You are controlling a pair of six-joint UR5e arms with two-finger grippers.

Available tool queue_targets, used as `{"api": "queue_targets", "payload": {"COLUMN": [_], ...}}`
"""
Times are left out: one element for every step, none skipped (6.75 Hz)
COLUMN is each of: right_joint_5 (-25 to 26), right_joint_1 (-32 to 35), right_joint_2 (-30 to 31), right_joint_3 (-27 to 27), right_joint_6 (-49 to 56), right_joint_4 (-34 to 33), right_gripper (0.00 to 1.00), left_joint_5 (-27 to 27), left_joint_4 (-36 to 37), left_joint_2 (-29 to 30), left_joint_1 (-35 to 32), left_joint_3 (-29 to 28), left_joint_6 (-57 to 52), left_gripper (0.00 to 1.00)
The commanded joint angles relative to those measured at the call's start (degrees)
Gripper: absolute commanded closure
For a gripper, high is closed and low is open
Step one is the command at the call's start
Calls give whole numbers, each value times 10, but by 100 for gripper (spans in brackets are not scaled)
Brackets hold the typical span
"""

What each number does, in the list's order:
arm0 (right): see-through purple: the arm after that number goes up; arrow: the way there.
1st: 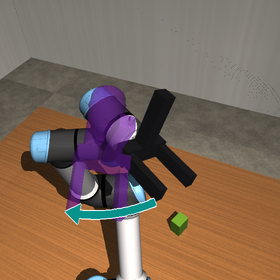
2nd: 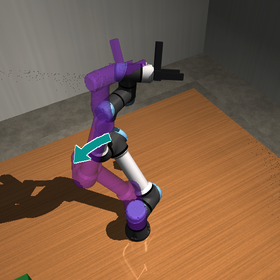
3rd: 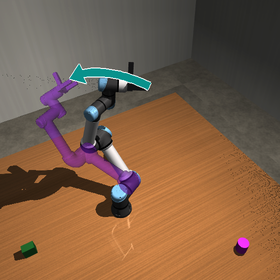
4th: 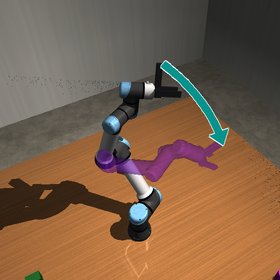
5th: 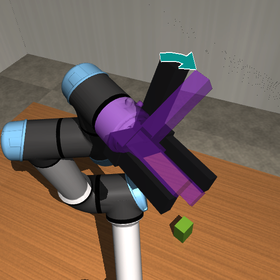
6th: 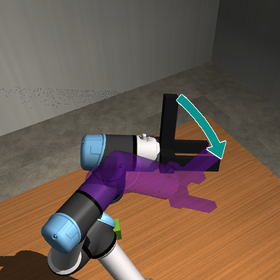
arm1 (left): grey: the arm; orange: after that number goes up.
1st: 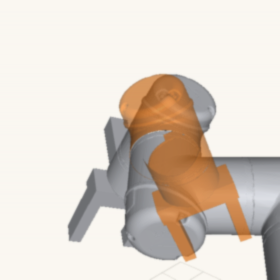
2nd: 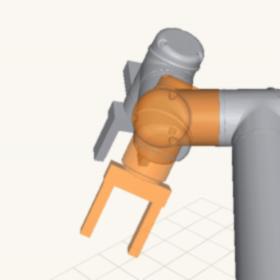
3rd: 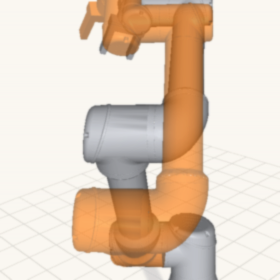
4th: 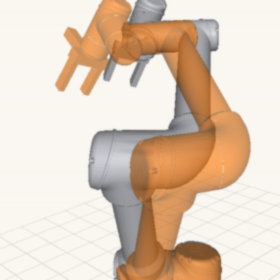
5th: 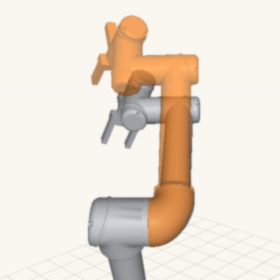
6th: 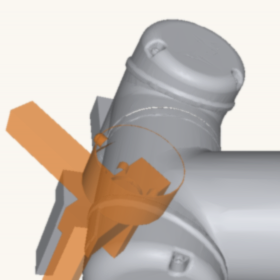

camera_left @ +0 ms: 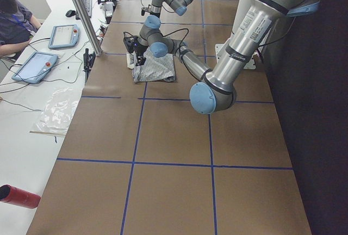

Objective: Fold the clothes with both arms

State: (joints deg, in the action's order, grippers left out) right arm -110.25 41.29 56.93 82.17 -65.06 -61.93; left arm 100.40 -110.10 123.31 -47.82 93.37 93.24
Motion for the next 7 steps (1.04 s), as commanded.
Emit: {"api": "queue_targets", "payload": {"right_joint_5": [3, 4, 3, 5, 9, 14, 18], "right_joint_1": [-32, -37, -44, -53, -53, -57, -57], "right_joint_2": [51, 51, 51, 51, 51, 52, 51], "right_joint_3": [67, 69, 69, 66, 64, 62, 62], "right_joint_6": [-58, -58, -57, -57, -55, -53, -50], "right_joint_4": [-14, -33, -35, -35, -35, -35, -35], "right_gripper": [0, 1, 4, 6, 15, 23, 35], "left_joint_5": [2, 2, 2, 2, 2, 2, 2], "left_joint_4": [36, 36, 42, 54, 54, 54, 54], "left_joint_2": [-1, -1, -1, -1, -1, -4, -13], "left_joint_1": [-1, 0, 0, 1, 2, 3, 3], "left_joint_3": [35, 37, 55, 59, 66, 67, 76], "left_joint_6": [0, 6, 7, 7, 7, 7, 7], "left_gripper": [0, 0, 0, 0, 0, 0, 0]}}
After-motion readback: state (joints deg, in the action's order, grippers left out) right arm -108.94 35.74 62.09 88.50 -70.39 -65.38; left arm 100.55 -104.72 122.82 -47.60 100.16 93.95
